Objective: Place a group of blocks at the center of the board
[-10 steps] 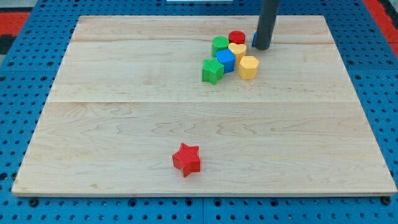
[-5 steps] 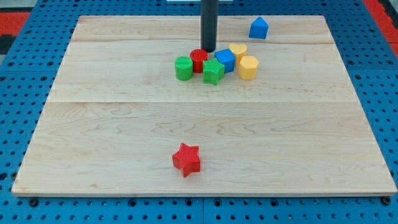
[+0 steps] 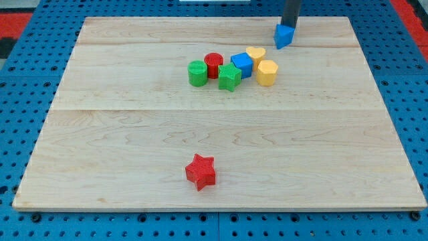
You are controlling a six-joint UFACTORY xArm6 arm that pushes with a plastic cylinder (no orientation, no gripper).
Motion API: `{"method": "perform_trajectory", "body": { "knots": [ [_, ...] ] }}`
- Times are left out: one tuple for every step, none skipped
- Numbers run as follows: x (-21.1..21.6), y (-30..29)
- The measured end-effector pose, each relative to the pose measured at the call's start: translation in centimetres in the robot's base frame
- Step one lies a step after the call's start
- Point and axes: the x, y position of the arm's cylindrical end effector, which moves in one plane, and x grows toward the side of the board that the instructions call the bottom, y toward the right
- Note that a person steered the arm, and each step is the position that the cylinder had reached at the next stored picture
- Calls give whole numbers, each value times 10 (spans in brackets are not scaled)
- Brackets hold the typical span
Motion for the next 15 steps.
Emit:
{"method": "perform_trajectory", "body": {
  "knots": [
    [7,0],
    [26,3],
    [44,13],
    [59,28],
    [50,-1],
    [29,-47],
    [21,-75],
    [26,-90],
    [50,-91],
    [58,-91],
    [40,-70],
    [21,-50],
    [41,-7],
    [70,11],
    [81,-10]
  ]
}}
